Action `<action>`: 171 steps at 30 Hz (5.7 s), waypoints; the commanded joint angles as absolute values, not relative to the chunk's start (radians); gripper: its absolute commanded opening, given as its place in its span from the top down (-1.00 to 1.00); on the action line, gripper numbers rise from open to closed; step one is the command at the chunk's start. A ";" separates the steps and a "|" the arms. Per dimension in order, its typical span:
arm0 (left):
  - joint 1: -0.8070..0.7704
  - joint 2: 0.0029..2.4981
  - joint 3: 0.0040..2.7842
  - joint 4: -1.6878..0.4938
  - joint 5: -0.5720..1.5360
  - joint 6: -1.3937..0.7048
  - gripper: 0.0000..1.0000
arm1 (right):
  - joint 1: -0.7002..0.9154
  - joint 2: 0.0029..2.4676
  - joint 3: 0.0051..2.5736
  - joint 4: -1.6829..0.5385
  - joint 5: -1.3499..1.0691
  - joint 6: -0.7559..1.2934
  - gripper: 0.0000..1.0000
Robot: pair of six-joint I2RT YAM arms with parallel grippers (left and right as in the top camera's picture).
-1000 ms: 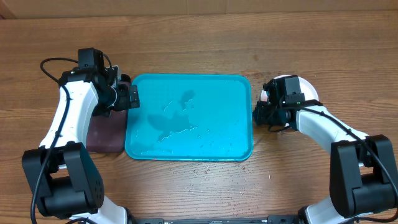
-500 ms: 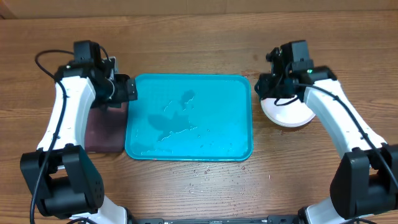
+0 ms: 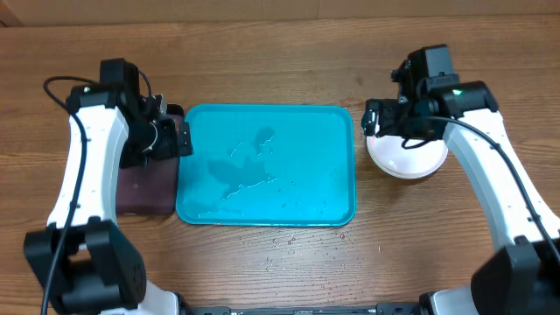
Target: Clean dirty plates on tray and stack at the side
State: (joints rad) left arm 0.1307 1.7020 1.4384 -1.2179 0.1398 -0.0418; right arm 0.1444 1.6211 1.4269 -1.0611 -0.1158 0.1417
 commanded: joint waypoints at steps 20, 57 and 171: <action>0.123 0.939 0.866 -0.799 0.192 -0.027 -1.00 | 0.141 0.873 0.926 -0.790 0.033 0.176 -1.00; 0.123 1.098 0.865 -0.804 0.192 -0.026 -0.99 | 0.138 0.741 0.794 -0.618 0.077 0.154 -1.00; 0.123 0.268 0.098 0.202 0.253 -0.049 -0.99 | 0.081 0.003 0.008 -0.081 0.051 -0.007 -1.00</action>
